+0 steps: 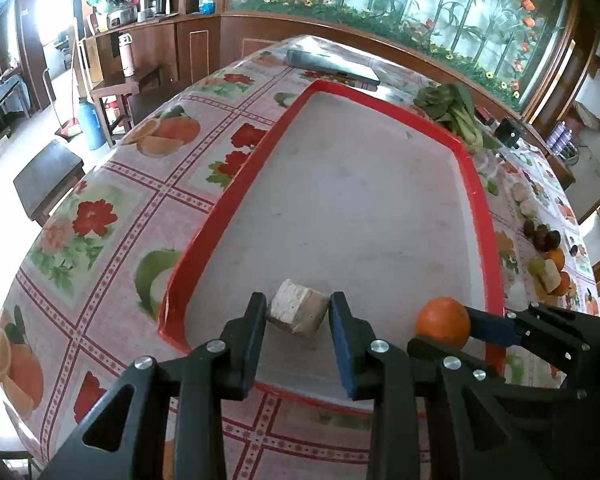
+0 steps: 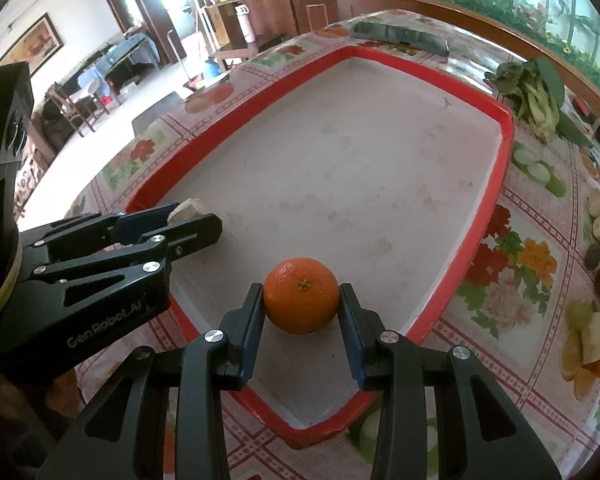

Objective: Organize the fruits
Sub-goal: 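Carry both pieces over the tray and open both grippers to drop them, then withdraw both grippers from the tray toward the fruit pile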

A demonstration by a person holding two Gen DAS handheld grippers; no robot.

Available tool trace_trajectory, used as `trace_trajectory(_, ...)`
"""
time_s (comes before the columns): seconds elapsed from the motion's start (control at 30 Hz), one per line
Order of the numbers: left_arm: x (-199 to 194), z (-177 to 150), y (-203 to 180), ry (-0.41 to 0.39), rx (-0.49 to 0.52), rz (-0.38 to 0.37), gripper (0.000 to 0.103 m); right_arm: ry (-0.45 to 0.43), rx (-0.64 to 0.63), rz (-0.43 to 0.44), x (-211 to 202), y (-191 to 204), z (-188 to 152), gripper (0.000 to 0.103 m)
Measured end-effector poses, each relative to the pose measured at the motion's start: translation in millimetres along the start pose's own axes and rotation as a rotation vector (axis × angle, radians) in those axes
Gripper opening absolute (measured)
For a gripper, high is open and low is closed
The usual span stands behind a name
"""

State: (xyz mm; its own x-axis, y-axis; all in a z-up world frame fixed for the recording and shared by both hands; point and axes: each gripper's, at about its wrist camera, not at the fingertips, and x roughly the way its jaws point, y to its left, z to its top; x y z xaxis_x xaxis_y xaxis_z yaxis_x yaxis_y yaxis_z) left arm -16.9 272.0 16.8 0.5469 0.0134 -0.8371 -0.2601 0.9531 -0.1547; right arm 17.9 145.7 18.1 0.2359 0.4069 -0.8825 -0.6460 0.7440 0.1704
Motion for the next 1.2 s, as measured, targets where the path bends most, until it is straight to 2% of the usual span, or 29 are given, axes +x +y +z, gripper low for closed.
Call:
trace_trajectory(0.1,0.0,-0.4,-0.3,0.003,-0.005,0.012,0.035,0.002,0.004,-0.005,0.2,-1.1,-2.0,0.036)
trace_trajectory(0.2,0.0,-0.7,-1.2,0.008,-0.006,0.021,0.035,-0.013,-0.002,-0.025,-2.3,0.1,-2.6,0.045)
trace_trajectory(0.33,-0.6,-1.7,-3.0,0.013,-0.013,0.027,0.039,-0.030,-0.017,-0.046,-7.6,2.9,-4.2,0.045)
trace_trajectory(0.4,-2.9,-2.4,-4.7,0.006,-0.011,0.034,0.043,-0.044,-0.025,-0.055,-12.4,4.8,-6.0,0.046)
trace_trajectory(0.47,-5.8,-3.4,-6.4,-0.001,-0.010,0.041,0.053,-0.058,-0.028,-0.064,-17.0,6.3,-8.1,0.048)
trace_trajectory(0.63,-16.9,-6.3,-12.8,-0.026,-0.016,0.040,0.067,-0.087,-0.025,-0.077,-30.8,5.2,-19.1,0.052)
trace_trajectory(0.73,-22.6,-7.6,-18.9,-0.035,-0.009,0.041,0.069,-0.104,-0.004,-0.069,-38.9,2.0,-27.1,0.053)
trace_trajectory(0.83,-28.5,-9.8,-27.3,-0.044,-0.002,0.040,0.075,-0.118,0.039,-0.069,-47.6,-5.1,-35.8,0.061)
trace_trajectory(0.97,-36.0,-13.7,-42.0,-0.054,0.024,0.035,0.081,-0.128,0.083,-0.058,-57.9,-13.1,-47.1,0.063)
trace_trajectory(1.2,-42.3,-23.2,-81.7,-0.047,0.101,-0.009,0.084,-0.141,0.159,-0.090,-73.9,-32.2,-76.0,0.072)
